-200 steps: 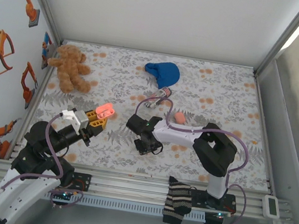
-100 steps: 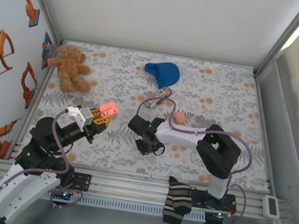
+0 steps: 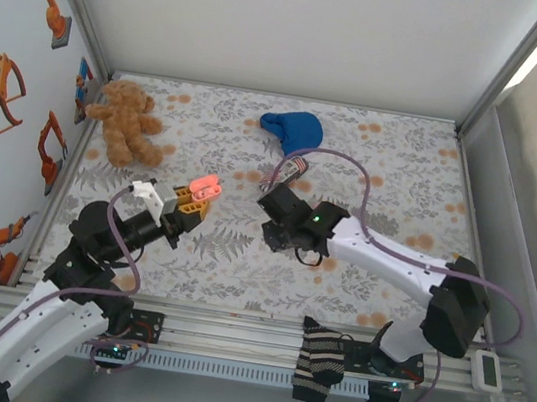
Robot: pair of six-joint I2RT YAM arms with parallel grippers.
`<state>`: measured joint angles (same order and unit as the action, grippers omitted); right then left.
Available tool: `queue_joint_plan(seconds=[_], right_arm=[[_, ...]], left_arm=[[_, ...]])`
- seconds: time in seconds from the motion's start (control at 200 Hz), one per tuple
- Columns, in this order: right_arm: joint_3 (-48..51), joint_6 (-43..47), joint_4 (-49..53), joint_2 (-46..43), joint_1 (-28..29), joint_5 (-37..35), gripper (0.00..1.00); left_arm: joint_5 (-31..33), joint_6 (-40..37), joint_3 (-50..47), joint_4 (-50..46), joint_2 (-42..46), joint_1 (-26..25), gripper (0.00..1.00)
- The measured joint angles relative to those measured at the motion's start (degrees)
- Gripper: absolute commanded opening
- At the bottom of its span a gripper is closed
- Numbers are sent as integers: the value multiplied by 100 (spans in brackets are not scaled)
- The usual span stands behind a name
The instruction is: Insert the wireless bluetooth earbuds into the charging case
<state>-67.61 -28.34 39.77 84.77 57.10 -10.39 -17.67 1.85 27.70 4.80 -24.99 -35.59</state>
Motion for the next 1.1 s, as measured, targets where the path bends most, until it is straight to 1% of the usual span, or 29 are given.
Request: queue_joint_plan(seconds=[0.245, 0.481, 0.591, 0.866, 1.097], right_arm=[[-431, 431, -181, -990, -328, -444, 23], [-828, 874, -680, -1488, -367, -522, 23], [-883, 1038, -1093, -1644, -367, -356, 23], [-835, 1366, -2116, -1775, -367, 354, 22], [-743, 1451, -2461, -1729, -367, 769, 22]], left_arm=[[-219, 356, -122, 1029, -935, -2, 0], [-372, 520, -120, 1862, -1611, -48, 0], [-472, 584, -94, 2131, -1952, -98, 0], [-640, 772, 157, 2734, -2612, -341, 0], [-682, 776, 339, 3075, -2846, -501, 0]])
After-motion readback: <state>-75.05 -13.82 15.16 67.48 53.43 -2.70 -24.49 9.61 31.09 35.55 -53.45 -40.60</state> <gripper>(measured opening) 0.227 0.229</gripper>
